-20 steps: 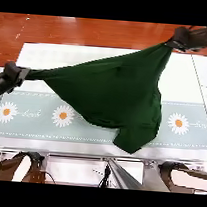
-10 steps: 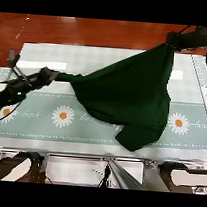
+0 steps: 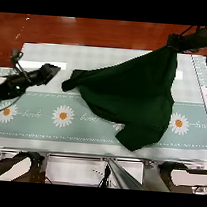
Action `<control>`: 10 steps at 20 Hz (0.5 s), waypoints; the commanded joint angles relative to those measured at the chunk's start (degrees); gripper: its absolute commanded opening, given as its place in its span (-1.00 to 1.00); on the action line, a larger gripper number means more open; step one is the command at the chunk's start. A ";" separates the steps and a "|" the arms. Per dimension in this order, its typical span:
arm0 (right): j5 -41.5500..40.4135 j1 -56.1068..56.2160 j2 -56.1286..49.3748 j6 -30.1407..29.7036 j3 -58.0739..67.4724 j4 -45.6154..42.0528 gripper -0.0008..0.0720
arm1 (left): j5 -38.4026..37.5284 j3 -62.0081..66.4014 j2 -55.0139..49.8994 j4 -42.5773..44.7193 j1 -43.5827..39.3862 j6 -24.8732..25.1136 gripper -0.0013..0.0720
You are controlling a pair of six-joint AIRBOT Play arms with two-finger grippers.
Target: Fold the shirts.
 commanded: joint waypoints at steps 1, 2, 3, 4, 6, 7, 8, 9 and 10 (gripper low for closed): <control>0.57 0.04 -0.02 0.17 0.02 -0.31 -0.87 | -13.20 3.19 -0.20 1.95 8.33 -0.39 0.49; 0.57 0.04 -0.02 0.15 0.04 -0.33 -0.87 | -15.78 3.08 -0.22 4.39 9.49 -2.91 0.49; 0.57 0.04 -0.02 0.15 0.02 -0.35 -0.87 | -18.36 3.08 -0.22 8.72 9.38 -5.99 0.49; 0.55 0.04 -0.02 0.11 0.02 -0.37 -0.87 | -20.81 3.06 -0.22 12.74 8.31 -8.48 0.49; 0.55 0.04 -0.02 -0.04 0.02 -0.37 -0.87 | -22.40 2.29 -0.22 17.81 3.93 -10.60 0.49; 0.52 0.04 -0.02 -0.11 0.02 -0.37 -0.86 | -21.07 1.57 -0.24 17.99 1.22 -10.60 0.49; 0.52 0.04 -0.02 -0.31 0.04 -0.37 -0.66 | -18.73 1.18 -0.61 17.99 -2.08 -10.60 0.49; 0.59 0.04 -0.02 -0.42 0.04 -0.42 -0.01 | -15.96 1.16 -1.42 17.99 -5.40 -11.32 0.49; 0.94 0.04 0.04 -1.27 0.04 -0.44 0.41 | -13.25 1.16 -2.56 17.97 -8.41 -13.09 0.49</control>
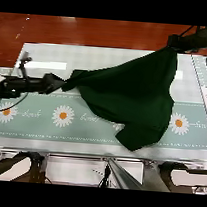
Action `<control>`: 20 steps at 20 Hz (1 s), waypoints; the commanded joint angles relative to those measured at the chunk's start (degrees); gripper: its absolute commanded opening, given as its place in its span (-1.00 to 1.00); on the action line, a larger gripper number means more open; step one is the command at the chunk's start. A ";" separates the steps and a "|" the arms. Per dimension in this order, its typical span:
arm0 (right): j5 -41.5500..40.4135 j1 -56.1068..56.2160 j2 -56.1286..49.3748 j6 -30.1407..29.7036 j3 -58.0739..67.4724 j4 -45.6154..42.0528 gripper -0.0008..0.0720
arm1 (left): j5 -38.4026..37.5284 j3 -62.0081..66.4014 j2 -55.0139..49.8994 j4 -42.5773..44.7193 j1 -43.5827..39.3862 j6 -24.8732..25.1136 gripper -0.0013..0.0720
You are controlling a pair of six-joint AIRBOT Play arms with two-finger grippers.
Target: Fold the shirts.
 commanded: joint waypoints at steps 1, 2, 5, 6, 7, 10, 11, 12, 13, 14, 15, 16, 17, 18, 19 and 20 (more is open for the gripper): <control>1.60 0.04 0.33 -2.60 0.07 -0.85 0.41 | 5.88 -0.42 -2.89 2.80 -9.55 -5.11 0.49; 3.74 0.04 1.11 -3.67 0.04 -3.41 0.41 | 6.95 -0.39 -4.66 2.82 -12.26 -5.68 0.49; 12.02 -1.62 3.82 -3.63 0.04 -18.05 0.41 | 7.26 -0.39 -10.29 2.78 -17.11 -6.01 0.49; 15.10 -3.63 4.44 -3.61 0.04 -20.72 0.41 | 7.26 -0.39 -11.78 2.60 -17.79 -5.99 0.49; 18.58 -6.80 4.70 -3.43 0.02 -20.39 0.41 | 7.28 -0.39 -13.18 2.05 -18.10 -5.97 0.49; 26.08 -17.42 4.94 -3.15 -2.16 -8.66 0.41 | 7.89 -0.33 -16.17 -0.24 -18.10 -5.73 0.50; 26.49 -20.33 5.57 -3.19 -4.35 -5.09 0.41 | 8.24 -0.04 -17.07 -0.26 -18.14 -5.73 0.50; 25.81 -22.38 6.80 -3.19 -7.13 -2.86 0.41 | 8.39 0.57 -17.94 -0.28 -18.29 -5.73 0.50; 24.94 -23.65 8.28 -3.45 -10.01 -1.70 0.41 | 8.63 1.46 -18.91 -0.81 -18.49 -5.73 0.50; 24.11 -24.44 9.92 -4.17 -13.31 -1.20 0.41 | 8.85 2.54 -19.76 -1.70 -18.64 -5.70 0.50; 23.45 -24.59 11.47 -4.94 -16.44 -1.38 0.41 | 9.22 3.87 -20.63 -2.97 -19.06 -5.68 0.50; 22.40 -24.59 13.18 -5.95 -19.93 -1.40 0.41 | 9.25 5.31 -21.46 -3.58 -19.47 -5.68 0.49; 21.11 -24.59 14.67 -6.01 -23.17 -1.36 0.41 | 9.16 7.04 -22.60 -3.61 -20.02 -5.79 0.49; 19.56 -24.59 16.15 -5.99 -26.49 -1.36 0.41 | 8.96 8.57 -23.87 -3.63 -20.65 -6.05 0.49; 18.34 -24.59 17.53 -5.99 -29.38 -1.33 0.41 | 8.96 9.86 -25.16 -3.67 -21.22 -7.37 0.47; 17.57 -24.59 18.88 -6.01 -32.11 -1.36 0.41 | 8.83 10.91 -26.51 -3.67 -21.55 -9.46 0.26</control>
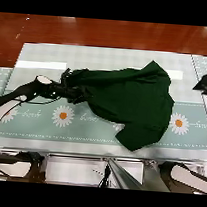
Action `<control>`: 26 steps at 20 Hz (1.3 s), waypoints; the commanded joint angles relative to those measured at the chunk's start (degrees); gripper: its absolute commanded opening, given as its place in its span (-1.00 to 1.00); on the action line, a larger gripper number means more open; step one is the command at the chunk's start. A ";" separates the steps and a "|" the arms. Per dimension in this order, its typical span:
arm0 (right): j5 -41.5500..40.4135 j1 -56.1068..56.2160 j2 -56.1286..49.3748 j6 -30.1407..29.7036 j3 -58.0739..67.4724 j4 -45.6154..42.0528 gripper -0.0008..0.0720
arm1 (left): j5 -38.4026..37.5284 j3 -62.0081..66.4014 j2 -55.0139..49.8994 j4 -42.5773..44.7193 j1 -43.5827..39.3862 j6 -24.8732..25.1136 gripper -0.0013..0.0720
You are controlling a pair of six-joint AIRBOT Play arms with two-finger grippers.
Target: Fold the shirts.
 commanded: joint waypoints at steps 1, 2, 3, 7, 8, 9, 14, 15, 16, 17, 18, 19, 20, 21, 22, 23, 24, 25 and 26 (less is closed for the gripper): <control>-2.99 -0.72 5.03 -0.94 -10.43 0.98 0.41 | -1.20 4.20 -4.26 -0.87 -1.16 -2.93 -0.51; -2.99 -0.72 6.32 -1.86 -12.90 0.90 0.41 | -2.29 4.68 -4.61 -0.87 -1.11 -1.99 -0.89; -3.06 -0.72 7.52 -2.34 -15.61 -0.11 0.41 | -3.39 4.76 -4.44 -0.85 -0.94 -0.52 -0.89; -4.70 -3.23 9.51 -2.62 -29.11 4.35 0.56 | -11.74 4.94 -4.07 -0.83 0.63 4.76 -0.89; -4.70 -3.93 9.64 -5.49 -31.93 9.14 0.68 | -13.09 4.94 -3.85 -0.83 0.85 5.66 -0.89; -4.79 -4.20 9.62 -6.93 -34.12 10.99 0.69 | -13.94 4.94 -3.52 -0.83 0.94 6.54 -0.89; -6.80 -4.24 9.62 -6.97 -40.39 10.10 0.69 | -14.91 5.05 -1.25 -0.83 1.09 7.04 -0.89; -7.72 -4.22 9.62 -6.97 -41.42 10.14 0.65 | -14.99 5.18 -0.87 -0.83 1.09 7.15 -0.89; -9.14 -4.11 9.62 -6.73 -42.66 10.51 0.65 | -14.97 5.18 -0.48 -0.85 1.09 7.23 -0.89; -11.21 -3.74 9.62 -6.64 -44.13 12.07 0.64 | -14.99 5.18 -0.26 -0.85 1.09 7.23 -0.89; -13.92 -2.82 9.62 -6.67 -45.68 14.78 0.62 | -14.99 5.18 -0.17 -0.85 1.09 7.21 -0.89; -16.98 -1.31 9.62 -6.64 -46.93 17.40 0.58 | -14.97 5.18 -0.15 -0.85 1.09 7.23 -0.89; -20.37 0.85 9.62 -6.49 -47.80 19.45 0.40 | -14.97 5.18 -0.13 -0.87 1.09 7.34 -0.89; -23.71 3.28 9.62 -5.44 -47.98 20.31 0.35 | -14.95 5.22 -0.13 -0.85 1.09 7.41 -0.89; -25.86 5.20 9.62 -5.42 -47.69 21.49 -0.29 | -15.10 5.62 -0.13 -0.85 1.29 7.89 -0.89; -26.12 6.40 9.64 -5.35 -46.47 22.62 -0.86 | -15.87 6.54 -0.09 -0.85 1.68 8.07 -0.89; -24.96 6.95 10.01 -6.40 -44.35 23.85 -0.87 | -17.35 8.15 0.17 -0.90 2.43 8.04 -0.89; -22.64 6.93 11.13 -8.57 -41.40 25.09 -0.87 | -19.15 10.27 0.81 -0.90 3.39 8.28 -0.89; -20.41 6.78 13.18 -9.88 -37.73 25.70 -0.87 | -21.09 13.14 2.05 -0.87 4.55 8.28 -0.89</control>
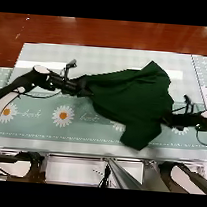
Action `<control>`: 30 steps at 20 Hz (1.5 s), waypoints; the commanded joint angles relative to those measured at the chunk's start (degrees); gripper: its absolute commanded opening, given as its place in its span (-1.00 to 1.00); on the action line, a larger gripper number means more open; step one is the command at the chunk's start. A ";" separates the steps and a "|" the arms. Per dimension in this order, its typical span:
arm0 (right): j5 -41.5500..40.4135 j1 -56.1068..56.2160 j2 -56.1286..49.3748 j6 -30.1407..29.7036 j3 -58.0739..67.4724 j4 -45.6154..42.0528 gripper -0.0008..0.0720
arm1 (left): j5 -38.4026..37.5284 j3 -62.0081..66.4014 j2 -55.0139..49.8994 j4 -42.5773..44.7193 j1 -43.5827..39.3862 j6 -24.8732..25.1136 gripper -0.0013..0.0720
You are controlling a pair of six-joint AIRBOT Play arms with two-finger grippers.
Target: Fold the shirts.
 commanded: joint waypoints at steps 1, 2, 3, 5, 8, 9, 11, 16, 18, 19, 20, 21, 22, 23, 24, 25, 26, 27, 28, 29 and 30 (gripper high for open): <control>3.74 1.75 5.44 -3.61 10.16 4.96 -0.87 | -5.64 7.50 3.26 -0.09 3.10 0.48 -0.89; 4.55 1.77 8.79 -3.65 15.19 5.01 -0.87 | -6.91 11.15 5.66 -0.09 4.48 0.44 -0.89; 4.22 1.77 12.57 -3.61 21.16 5.03 -0.87 | -7.72 14.67 8.15 -0.09 5.73 -0.28 -0.89; 0.66 1.77 19.04 -3.17 33.24 4.87 -0.87 | -8.81 22.60 13.68 -0.09 8.39 -2.84 -0.89; -4.35 1.77 23.85 -1.25 50.27 4.52 -0.87 | -9.42 34.42 21.33 -0.09 11.45 -7.26 -0.89; -4.42 1.77 24.06 -0.48 55.76 4.52 -0.87 | -9.42 37.66 23.56 -0.09 12.02 -8.68 -0.89; -4.48 1.77 24.00 0.92 64.30 4.55 -0.87 | -9.42 43.63 28.17 -0.07 12.81 -11.63 -0.89; -1.01 1.77 24.00 3.10 75.84 0.79 -0.87 | -9.46 49.83 39.06 1.20 13.11 -22.21 -0.89; 5.46 1.77 24.00 5.73 77.77 -4.13 -0.87 | -11.58 49.83 43.06 7.82 13.11 -27.80 -0.89; 8.85 1.77 24.00 6.58 78.01 -6.95 -0.87 | -13.35 49.83 44.83 12.24 13.11 -30.62 -0.89; 12.50 1.77 24.00 6.99 77.99 -9.97 -0.87 | -15.26 49.81 46.14 16.04 13.09 -32.92 -0.89; 15.43 1.77 23.93 7.21 77.99 -12.66 -0.87 | -17.84 49.81 47.04 18.82 13.09 -34.86 -0.89; 17.62 1.79 23.69 7.52 77.99 -14.84 -0.87 | -20.57 49.77 47.25 20.26 13.11 -36.02 -0.89; 19.45 1.79 23.15 7.82 77.99 -17.22 -0.87 | -23.50 49.18 47.15 20.70 13.11 -36.79 -0.89; 21.49 1.79 22.51 7.85 77.99 -18.69 -0.87 | -25.62 47.32 47.01 20.57 13.09 -37.16 -0.89; 23.61 1.79 21.53 7.89 77.99 -19.10 -0.87 | -26.62 44.44 47.08 20.59 12.96 -37.11 -0.89; 26.40 1.79 19.98 7.87 77.99 -18.80 -0.87 | -26.84 40.68 47.19 20.59 12.98 -36.92 -0.89; 29.73 1.79 18.16 7.85 77.99 -17.84 -0.87 | -26.64 36.00 47.25 20.57 12.96 -35.93 -0.89; 33.92 1.79 15.54 7.85 77.96 -16.15 -0.87 | -26.05 30.91 47.21 20.57 12.96 -34.21 -0.89; 37.38 1.86 12.83 7.87 77.85 -13.99 -0.87 | -24.35 25.70 47.19 20.57 12.96 -32.76 -0.89; 39.76 2.58 9.60 7.87 77.44 -12.57 -0.87 | -21.68 20.22 47.19 20.59 12.85 -30.82 -0.89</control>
